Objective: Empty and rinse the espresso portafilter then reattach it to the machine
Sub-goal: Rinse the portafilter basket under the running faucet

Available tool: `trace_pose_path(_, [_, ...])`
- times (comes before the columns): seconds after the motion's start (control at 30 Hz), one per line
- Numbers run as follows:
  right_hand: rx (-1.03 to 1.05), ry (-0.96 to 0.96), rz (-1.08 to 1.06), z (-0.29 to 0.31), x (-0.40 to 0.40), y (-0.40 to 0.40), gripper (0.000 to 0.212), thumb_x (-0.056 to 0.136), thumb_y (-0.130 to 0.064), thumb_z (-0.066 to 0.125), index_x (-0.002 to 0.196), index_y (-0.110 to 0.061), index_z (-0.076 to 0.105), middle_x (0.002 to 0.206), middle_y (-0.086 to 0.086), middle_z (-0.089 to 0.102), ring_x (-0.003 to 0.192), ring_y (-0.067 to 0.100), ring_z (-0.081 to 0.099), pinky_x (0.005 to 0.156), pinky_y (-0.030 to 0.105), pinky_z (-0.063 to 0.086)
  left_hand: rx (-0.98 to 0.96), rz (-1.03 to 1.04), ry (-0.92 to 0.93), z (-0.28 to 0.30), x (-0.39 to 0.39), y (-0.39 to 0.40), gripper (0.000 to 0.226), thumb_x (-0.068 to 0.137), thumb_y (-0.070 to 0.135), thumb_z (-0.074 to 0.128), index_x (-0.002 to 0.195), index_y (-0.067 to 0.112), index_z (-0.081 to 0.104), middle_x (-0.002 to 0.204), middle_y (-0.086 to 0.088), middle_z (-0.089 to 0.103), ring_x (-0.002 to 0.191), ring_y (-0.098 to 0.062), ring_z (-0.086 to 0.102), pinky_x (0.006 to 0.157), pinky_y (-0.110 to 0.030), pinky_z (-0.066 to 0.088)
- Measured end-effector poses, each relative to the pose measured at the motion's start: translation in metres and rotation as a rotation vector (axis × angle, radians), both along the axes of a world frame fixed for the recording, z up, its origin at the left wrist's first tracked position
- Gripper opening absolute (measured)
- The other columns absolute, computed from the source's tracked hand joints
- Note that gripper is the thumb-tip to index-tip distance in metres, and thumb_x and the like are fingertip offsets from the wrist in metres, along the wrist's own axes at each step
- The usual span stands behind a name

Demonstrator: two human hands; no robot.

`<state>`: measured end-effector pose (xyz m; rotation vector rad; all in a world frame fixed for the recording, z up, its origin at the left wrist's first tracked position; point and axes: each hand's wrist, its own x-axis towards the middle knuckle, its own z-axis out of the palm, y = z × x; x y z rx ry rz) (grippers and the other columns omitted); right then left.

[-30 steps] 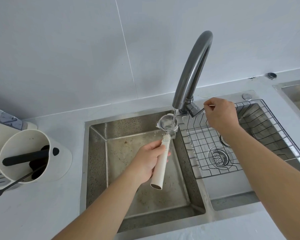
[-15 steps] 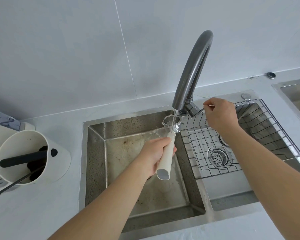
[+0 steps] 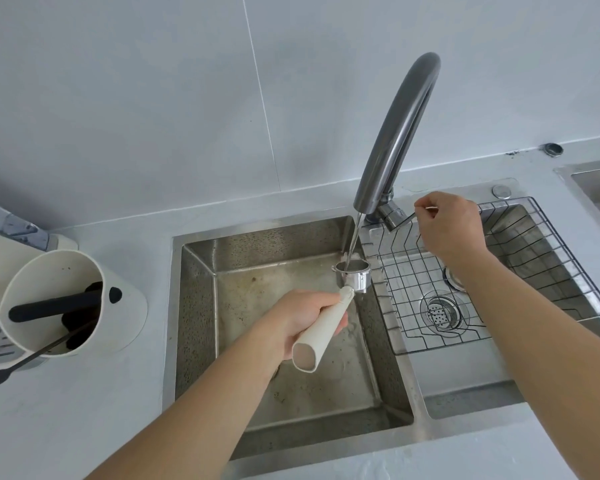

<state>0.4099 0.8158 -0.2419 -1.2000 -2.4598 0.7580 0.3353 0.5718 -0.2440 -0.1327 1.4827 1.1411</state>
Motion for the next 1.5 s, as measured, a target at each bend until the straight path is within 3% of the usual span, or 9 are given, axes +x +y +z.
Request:
trace_pose_path(0.3, [-0.002, -0.016, -0.007, 0.000, -0.001, -0.001, 0.022, 0.093, -0.014, 0.054, 0.101, -0.008, 0.073, 0.092, 0.014, 0.074, 0.076, 0.033, 0.067, 0.076, 0.045, 0.058, -0.106, -0.147, 0.275, -0.009, -0.011, -0.023, 0.020, 0.084, 0.017, 0.067, 0.103, 0.015, 0.074, 0.085, -0.014, 0.076, 0.066, -0.020, 0.071, 0.061, -0.031, 0.058])
trace_pose_path(0.43, [-0.002, -0.013, -0.008, 0.001, -0.001, -0.002, 0.022, 0.093, -0.013, 0.054, 0.101, -0.008, 0.073, 0.092, 0.014, 0.074, 0.076, 0.033, 0.067, 0.076, 0.044, 0.058, -0.162, -0.206, 0.459, -0.007, -0.013, -0.025, 0.023, 0.084, 0.017, 0.066, 0.106, 0.023, 0.073, 0.094, -0.009, 0.073, 0.064, -0.023, 0.067, 0.048, -0.024, 0.054])
trace_pose_path(0.6, [-0.006, -0.011, -0.010, 0.001, -0.001, -0.001, 0.021, 0.093, -0.012, 0.053, 0.099, -0.008, 0.073, 0.091, 0.014, 0.074, 0.077, 0.034, 0.067, 0.076, 0.043, 0.057, -0.180, -0.215, 0.711, -0.012, -0.012, -0.027, 0.030, 0.082, 0.021, 0.066, 0.110, 0.033, 0.069, 0.089, 0.007, 0.066, 0.071, -0.019, 0.067, 0.059, -0.032, 0.057])
trace_pose_path(0.73, [-0.003, -0.012, -0.005, 0.001, -0.001, -0.001, 0.021, 0.093, -0.011, 0.053, 0.099, -0.007, 0.073, 0.091, 0.014, 0.074, 0.076, 0.034, 0.067, 0.076, 0.045, 0.058, -0.139, -0.201, 0.867, -0.015, -0.012, -0.028, 0.035, 0.084, 0.017, 0.064, 0.117, 0.028, 0.067, 0.084, 0.007, 0.067, 0.067, -0.011, 0.064, 0.052, -0.021, 0.049])
trace_pose_path(0.93, [-0.005, -0.012, -0.009, 0.000, -0.001, -0.001, 0.022, 0.093, -0.012, 0.053, 0.100, -0.007, 0.073, 0.091, 0.015, 0.074, 0.077, 0.035, 0.067, 0.076, 0.045, 0.057, -0.102, -0.199, 1.057, -0.025, -0.013, -0.031, 0.034, 0.078, 0.018, 0.065, 0.108, 0.036, 0.067, 0.084, 0.006, 0.066, 0.074, -0.015, 0.063, 0.067, -0.036, 0.057])
trace_pose_path(1.1, [-0.013, -0.014, -0.010, 0.000, -0.001, -0.001, 0.022, 0.093, -0.012, 0.053, 0.100, -0.007, 0.073, 0.092, 0.014, 0.074, 0.077, 0.034, 0.067, 0.076, 0.045, 0.058, -0.023, -0.132, 0.981, -0.028, -0.009, -0.028, 0.036, 0.079, 0.016, 0.065, 0.095, 0.048, 0.062, 0.084, 0.006, 0.066, 0.072, -0.010, 0.064, 0.063, -0.029, 0.057])
trace_pose_path(1.3, [-0.011, -0.019, -0.013, 0.000, 0.000, 0.000, 0.021, 0.093, -0.013, 0.053, 0.100, -0.008, 0.073, 0.090, 0.013, 0.074, 0.074, 0.032, 0.066, 0.074, 0.043, 0.058, 0.036, -0.030, 0.798, -0.033, -0.001, -0.025, 0.028, 0.086, 0.019, 0.063, 0.109, 0.033, 0.068, 0.089, 0.012, 0.071, 0.072, 0.001, 0.064, 0.062, -0.016, 0.048])
trace_pose_path(1.4, [-0.013, -0.017, -0.013, 0.000, 0.000, -0.001, 0.021, 0.093, -0.013, 0.053, 0.099, -0.009, 0.073, 0.090, 0.013, 0.074, 0.073, 0.032, 0.066, 0.074, 0.042, 0.058, 0.072, 0.008, 0.731, -0.034, 0.003, -0.023, 0.028, 0.088, 0.018, 0.062, 0.103, 0.042, 0.066, 0.091, 0.012, 0.072, 0.078, -0.008, 0.066, 0.066, -0.020, 0.049])
trace_pose_path(1.5, [-0.010, -0.009, -0.017, 0.000, -0.001, -0.001, 0.022, 0.093, -0.012, 0.053, 0.100, -0.008, 0.073, 0.090, 0.014, 0.074, 0.075, 0.033, 0.066, 0.075, 0.043, 0.058, 0.097, 0.043, 0.649, -0.034, 0.008, -0.020, 0.031, 0.091, 0.017, 0.060, 0.100, 0.046, 0.062, 0.100, 0.009, 0.069, 0.088, -0.017, 0.066, 0.074, -0.034, 0.055])
